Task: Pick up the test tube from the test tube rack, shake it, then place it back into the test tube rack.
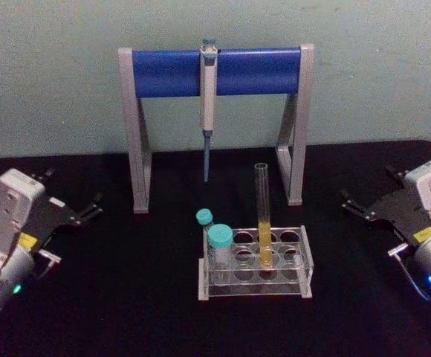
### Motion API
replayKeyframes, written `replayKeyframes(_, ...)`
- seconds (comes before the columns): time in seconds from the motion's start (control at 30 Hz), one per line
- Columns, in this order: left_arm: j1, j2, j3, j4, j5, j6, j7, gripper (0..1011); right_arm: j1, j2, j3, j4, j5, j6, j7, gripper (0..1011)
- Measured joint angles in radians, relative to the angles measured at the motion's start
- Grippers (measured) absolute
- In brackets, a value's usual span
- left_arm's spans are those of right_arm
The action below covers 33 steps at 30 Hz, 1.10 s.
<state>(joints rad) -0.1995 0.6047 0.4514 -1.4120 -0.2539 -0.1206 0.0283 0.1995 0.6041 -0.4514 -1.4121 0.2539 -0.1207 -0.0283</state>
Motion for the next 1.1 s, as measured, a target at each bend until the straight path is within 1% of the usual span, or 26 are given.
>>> replayKeyframes(1.1,0.0,0.0,0.0,0.0,0.0,0.0,0.0,1010,0.0,0.001,0.0,0.0,0.0,0.0,0.0,1000)
